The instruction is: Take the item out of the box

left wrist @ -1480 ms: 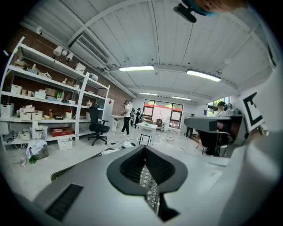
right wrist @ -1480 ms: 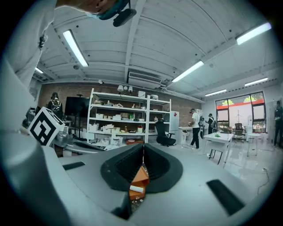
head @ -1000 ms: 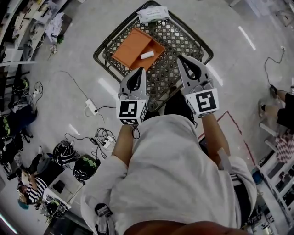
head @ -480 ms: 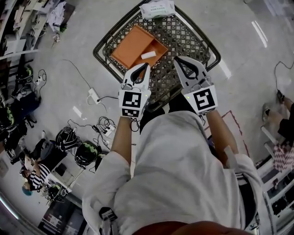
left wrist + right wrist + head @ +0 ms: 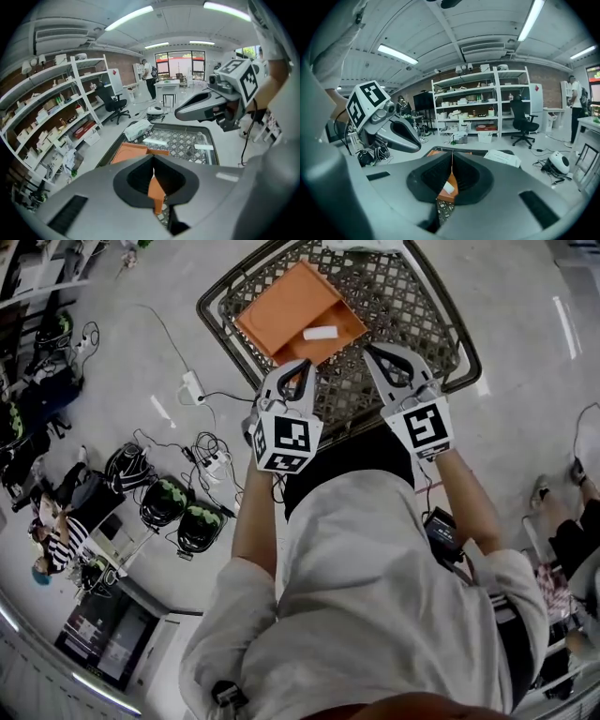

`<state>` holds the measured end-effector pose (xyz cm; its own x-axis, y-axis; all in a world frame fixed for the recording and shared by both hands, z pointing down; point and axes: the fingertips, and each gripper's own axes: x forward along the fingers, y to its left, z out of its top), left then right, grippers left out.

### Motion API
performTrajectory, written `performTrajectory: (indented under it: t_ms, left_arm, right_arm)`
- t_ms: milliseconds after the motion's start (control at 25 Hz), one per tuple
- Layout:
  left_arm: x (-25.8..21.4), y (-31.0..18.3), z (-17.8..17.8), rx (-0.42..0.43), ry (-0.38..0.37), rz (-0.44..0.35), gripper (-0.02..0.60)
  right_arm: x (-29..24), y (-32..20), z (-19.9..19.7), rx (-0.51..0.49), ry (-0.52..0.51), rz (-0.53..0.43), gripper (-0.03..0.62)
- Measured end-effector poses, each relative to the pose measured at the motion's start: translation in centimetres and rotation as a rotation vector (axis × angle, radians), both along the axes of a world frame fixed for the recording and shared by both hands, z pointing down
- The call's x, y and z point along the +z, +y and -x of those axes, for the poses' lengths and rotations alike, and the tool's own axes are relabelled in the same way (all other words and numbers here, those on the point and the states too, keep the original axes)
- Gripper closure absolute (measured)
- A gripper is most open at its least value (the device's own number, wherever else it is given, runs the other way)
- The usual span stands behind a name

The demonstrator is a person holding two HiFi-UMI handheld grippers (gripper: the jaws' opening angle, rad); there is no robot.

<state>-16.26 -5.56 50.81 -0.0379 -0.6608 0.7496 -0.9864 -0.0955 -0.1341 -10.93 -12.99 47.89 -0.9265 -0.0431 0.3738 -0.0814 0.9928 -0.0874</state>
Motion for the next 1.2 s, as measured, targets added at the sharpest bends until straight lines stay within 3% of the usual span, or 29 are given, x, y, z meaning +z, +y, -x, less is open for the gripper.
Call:
performTrajectory:
  t_ms: [120,320,720,1200]
  left_arm:
    - [2.2,0.1,0.3,0.042,-0.049,0.069,0.574]
    - [5.9,0.0,0.6,0.094,-0.053,0.155,0.572]
    - [11.5,-1.9,1.9,0.158,-0.077,0.261,0.572]
    - [16.0,-1.9,3.1,0.272,-0.172,0.414,0.561]
  right_arm:
    - [2.4,-0.1,0.7,-0.031,0.029,0.014,0.589]
    - [5.9,-0.3,1.4,-0.050,0.073,0.039,0.589]
    - [10.6,-2.5,0.2,0.024,0.112,0.109,0.589]
    - [11.9,-2.8,0.6,0.021,0.122,0.136,0.589]
